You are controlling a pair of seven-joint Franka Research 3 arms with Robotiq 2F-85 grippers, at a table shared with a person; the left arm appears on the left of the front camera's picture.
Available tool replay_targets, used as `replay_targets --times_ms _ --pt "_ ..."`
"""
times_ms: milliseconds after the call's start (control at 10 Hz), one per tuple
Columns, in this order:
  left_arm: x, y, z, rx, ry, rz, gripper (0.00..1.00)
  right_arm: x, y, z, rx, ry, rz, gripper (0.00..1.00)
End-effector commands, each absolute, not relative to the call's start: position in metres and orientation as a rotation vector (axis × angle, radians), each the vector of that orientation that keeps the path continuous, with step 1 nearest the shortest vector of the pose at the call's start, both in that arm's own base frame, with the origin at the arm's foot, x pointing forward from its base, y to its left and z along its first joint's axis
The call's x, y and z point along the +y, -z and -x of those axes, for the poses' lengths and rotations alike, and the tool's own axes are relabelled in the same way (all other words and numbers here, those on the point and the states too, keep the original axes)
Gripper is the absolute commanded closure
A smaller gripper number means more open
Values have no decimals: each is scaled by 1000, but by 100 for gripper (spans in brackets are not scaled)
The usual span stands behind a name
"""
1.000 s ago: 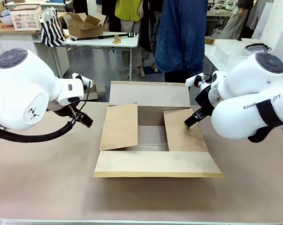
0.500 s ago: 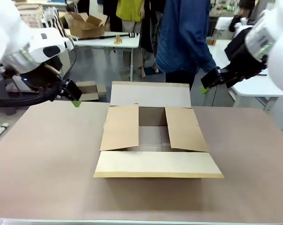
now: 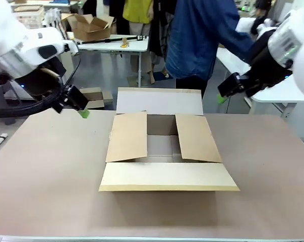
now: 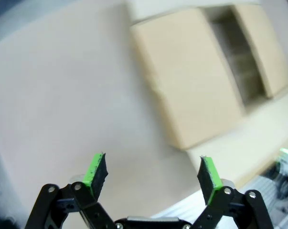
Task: Pack the gift set into the box.
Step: Place both hands on the side flaps of the Package Box and spread them outward.
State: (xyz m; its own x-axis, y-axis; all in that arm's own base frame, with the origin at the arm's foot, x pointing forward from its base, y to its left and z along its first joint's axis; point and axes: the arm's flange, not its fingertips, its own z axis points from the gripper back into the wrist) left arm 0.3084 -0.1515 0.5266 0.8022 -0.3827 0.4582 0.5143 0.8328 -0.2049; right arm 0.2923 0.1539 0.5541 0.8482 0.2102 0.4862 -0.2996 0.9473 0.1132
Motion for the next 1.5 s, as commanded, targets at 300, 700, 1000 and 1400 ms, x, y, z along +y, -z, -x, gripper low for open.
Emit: replay_targets --times_ms 300,700,1000,1400 --pt "-85 -541 -314 -154 566 1522 0 4 -590 -259 -368 378 -1235 0" --pt "-86 -537 -320 -312 146 1719 0 -31 -574 -241 -548 459 -1357 0" --pt "-83 -537 -324 -307 421 1659 0 -57 -614 -240 -402 264 -1218 0" --pt "-84 -537 -321 -288 402 1631 0 -57 -614 -240 -402 264 -1218 0"
